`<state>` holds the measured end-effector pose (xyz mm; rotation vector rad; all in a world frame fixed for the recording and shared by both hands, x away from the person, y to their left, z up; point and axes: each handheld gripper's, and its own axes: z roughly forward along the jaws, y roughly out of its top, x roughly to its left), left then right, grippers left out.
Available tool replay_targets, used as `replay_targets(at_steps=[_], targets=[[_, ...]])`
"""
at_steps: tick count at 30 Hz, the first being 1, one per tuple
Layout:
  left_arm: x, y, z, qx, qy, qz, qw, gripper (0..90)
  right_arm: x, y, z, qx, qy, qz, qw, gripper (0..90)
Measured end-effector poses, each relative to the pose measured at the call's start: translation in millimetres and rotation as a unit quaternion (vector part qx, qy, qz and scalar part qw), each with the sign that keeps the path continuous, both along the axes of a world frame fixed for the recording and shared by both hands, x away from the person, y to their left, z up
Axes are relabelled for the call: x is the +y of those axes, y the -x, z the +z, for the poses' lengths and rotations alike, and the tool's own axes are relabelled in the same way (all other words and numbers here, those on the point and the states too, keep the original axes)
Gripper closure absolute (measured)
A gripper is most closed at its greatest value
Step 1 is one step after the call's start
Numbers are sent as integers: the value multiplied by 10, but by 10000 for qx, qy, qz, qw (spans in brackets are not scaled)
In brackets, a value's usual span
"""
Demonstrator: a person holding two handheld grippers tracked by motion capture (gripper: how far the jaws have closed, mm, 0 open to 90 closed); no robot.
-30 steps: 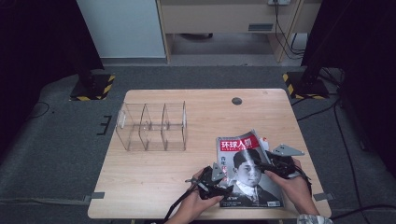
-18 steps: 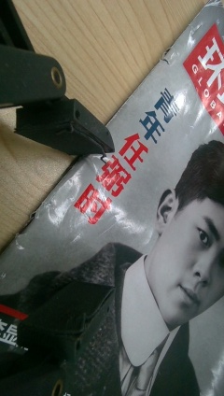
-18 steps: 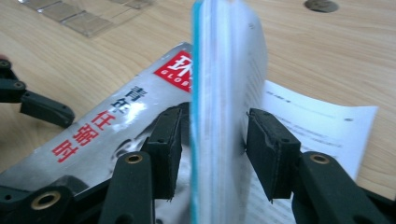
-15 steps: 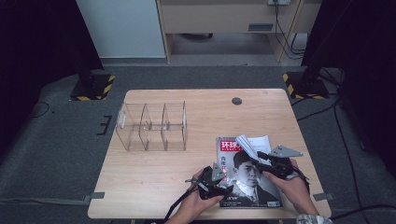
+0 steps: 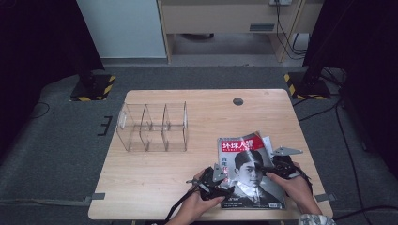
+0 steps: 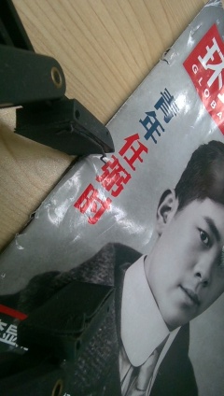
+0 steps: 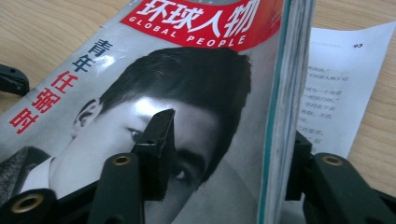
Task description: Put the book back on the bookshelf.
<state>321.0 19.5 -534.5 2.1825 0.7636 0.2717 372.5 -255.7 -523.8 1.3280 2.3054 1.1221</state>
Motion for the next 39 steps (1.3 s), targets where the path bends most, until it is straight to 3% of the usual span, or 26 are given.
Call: replay_targets(at_steps=[11,16,21,24,27,29,32,36,39], targets=[[-21,-46,-3,-16,10,-30,10000,255,-20,-41,-25,-17,13,-110,9999,535],[-21,-47,-3,-18,9,-31,10000,256,-46,-29,34,-114,-66,-102,9999,689],[-24,-48,-3,-7,17,-27,10000,255,-6,-34,-1,-86,-5,-32,10000,617],[-25,-50,-4,-3,28,-25,10000,255,-13,-34,7,-125,23,-89,9999,714],[-26,-52,-4,5,32,-20,10000,252,-28,-30,30,-138,-104,-115,9998,804],[-33,-66,-1,51,31,14,10000,231,-40,-26,52,-141,-214,-118,9996,838],[-35,-114,-5,256,171,-202,9993,108,-41,-26,70,-200,-235,-96,9995,868],[49,-206,24,41,272,-27,9996,80,-59,-12,91,-271,-298,-62,9992,875],[112,-333,64,40,399,112,9991,57,-67,-10,107,-310,-317,-38,9990,876]])
